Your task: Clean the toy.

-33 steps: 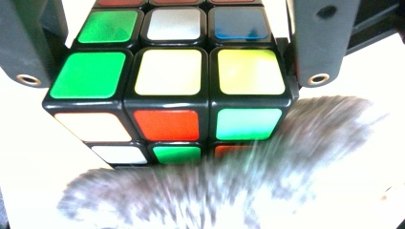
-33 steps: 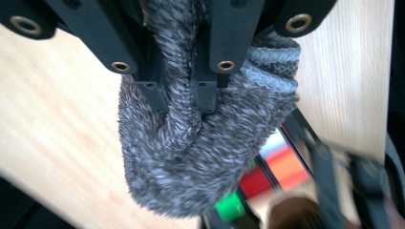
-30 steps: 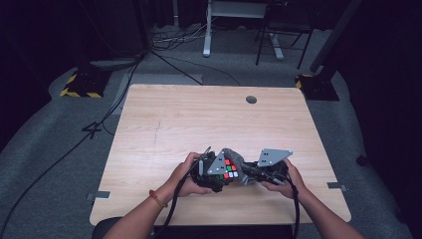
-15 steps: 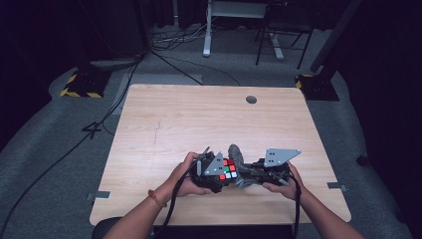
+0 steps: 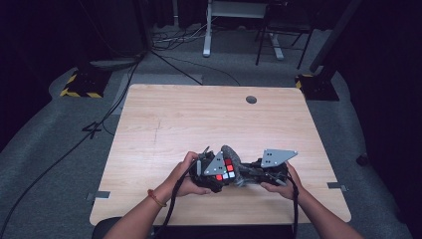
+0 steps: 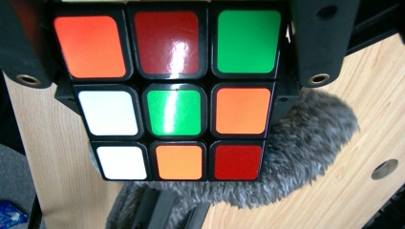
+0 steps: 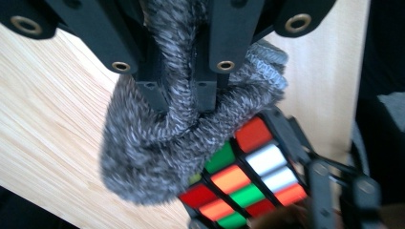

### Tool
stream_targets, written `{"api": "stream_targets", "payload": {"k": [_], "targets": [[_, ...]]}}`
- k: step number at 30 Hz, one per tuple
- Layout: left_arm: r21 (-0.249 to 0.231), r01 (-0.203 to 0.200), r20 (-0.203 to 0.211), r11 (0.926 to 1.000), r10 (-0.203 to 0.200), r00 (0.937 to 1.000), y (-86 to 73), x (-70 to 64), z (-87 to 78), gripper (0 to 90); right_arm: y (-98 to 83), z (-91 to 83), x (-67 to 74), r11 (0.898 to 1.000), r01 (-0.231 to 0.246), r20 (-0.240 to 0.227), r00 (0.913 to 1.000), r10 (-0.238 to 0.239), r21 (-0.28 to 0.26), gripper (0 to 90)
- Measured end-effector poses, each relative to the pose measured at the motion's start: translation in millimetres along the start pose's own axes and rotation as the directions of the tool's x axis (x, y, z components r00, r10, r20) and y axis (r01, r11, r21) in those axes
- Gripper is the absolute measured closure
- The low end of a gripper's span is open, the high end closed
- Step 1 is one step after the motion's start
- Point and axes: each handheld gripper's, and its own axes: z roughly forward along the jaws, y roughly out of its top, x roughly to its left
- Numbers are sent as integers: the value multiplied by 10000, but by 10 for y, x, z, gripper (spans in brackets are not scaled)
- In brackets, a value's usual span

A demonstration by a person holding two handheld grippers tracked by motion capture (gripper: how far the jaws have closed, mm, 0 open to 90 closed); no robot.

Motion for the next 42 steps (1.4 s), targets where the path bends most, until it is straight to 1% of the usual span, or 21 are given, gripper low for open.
{"api": "stream_targets", "payload": {"k": [1, 3, 5, 8, 9, 12, 14, 16, 19, 20, 21, 22, 24, 26, 28, 31, 32, 36, 37, 40, 42], "targets": [[142, -6, -9, 9999, 6, 10000, -6, 0, 13, 334, 11, -7, 9, 9999, 43, -114, 9999, -44, -102, 801], [134, 94, 29, 9999, -95, 10000, -20, 9, 31, 333, 36, -28, 36, 9993, 90, -317, 9994, -102, -357, 801], [104, 245, 151, 9996, -247, 9996, -24, 20, 37, 333, 47, -41, 55, 9988, 185, -285, 9994, -198, -445, 802], [228, 206, 82, 9995, -208, 9998, -16, 20, 49, 331, 55, -67, 58, 9973, 99, -414, 9991, -129, -733, 804], [279, 277, 10, 9992, -278, 9996, -16, 16, 52, 332, 59, -72, 61, 9969, 131, -409, 9990, -163, -779, 804], [348, 405, 45, 9986, -407, 9992, -16, 24, 72, 331, 81, -94, 79, 9952, 188, -476, 9986, -235, -961, 805], [493, 397, 8, 9980, -398, 9992, -12, 18, 98, 331, 92, -105, 84, 9934, 239, -578, 9979, -306, -1122, 805], [649, 229, -94, 9976, -224, 9997, -6, 6, 120, 332, 109, -100, 95, 9915, 271, -754, 9965, -369, -1270, 805], [587, 277, -187, 9979, -267, 9995, -25, 24, 111, 333, 135, -73, 106, 9936, 488, -377, 9979, -529, -1019, 806], [494, 353, -153, 9982, -346, 9993, -30, 28, 96, 334, 130, -71, 92, 9944, 507, -145, 9985, -523, -928, 806], [396, 334, -90, 9987, -331, 9994, -28, 31, 80, 334, 119, -69, 72, 9958, 453, 136, 9989, -444, -792, 806], [275, 240, -76, 9993, -238, 9997, -20, 29, 68, 334, 100, -65, 46, 9973, 392, 258, 9990, -376, -629, 805], [116, 196, -60, 9997, -195, 9998, 2, 17, 52, 334, 60, -44, 7, 9991, 202, 264, 9995, -192, -367, 805], [-47, 152, 57, 9999, -152, 9999, 7, 11, 38, 334, 30, 3, 3, 9995, 289, 156, 9995, -291, 80, 804], [-92, 119, 104, 9999, -118, 9999, 8, 12, 26, 334, -9, 50, 9, 9985, 409, 25, 9992, -410, 368, 803], [-370, 255, 135, 9990, -250, 9996, 16, 27, -20, 333, -72, 114, -6, 9972, 255, -223, 9995, -240, 698, 803], [-564, 300, 154, 9980, -292, 9995, 18, 32, -36, 333, -88, 130, -16, 9963, 225, -307, 9993, -200, 830, 802], [-922, 344, 145, 9951, -332, 9993, 24, 38, -84, 334, -118, 179, -32, 9948, 35, -595, 9982, 26, 1015, 802], [-1003, 380, 239, 9942, -357, 9991, 28, 44, -92, 334, -121, 191, -30, 9939, 21, -615, 9981, 47, 1103, 802], [-1022, 338, 198, 9942, -319, 9993, 27, 36, -89, 333, -125, 193, -29, 9953, -143, -801, 9965, 221, 961, 802], [-1101, 429, 299, 9930, -399, 9988, 14, 48, -82, 333, -123, 167, -33, 9976, -288, -970, 9947, 347, 624, 803]]}}
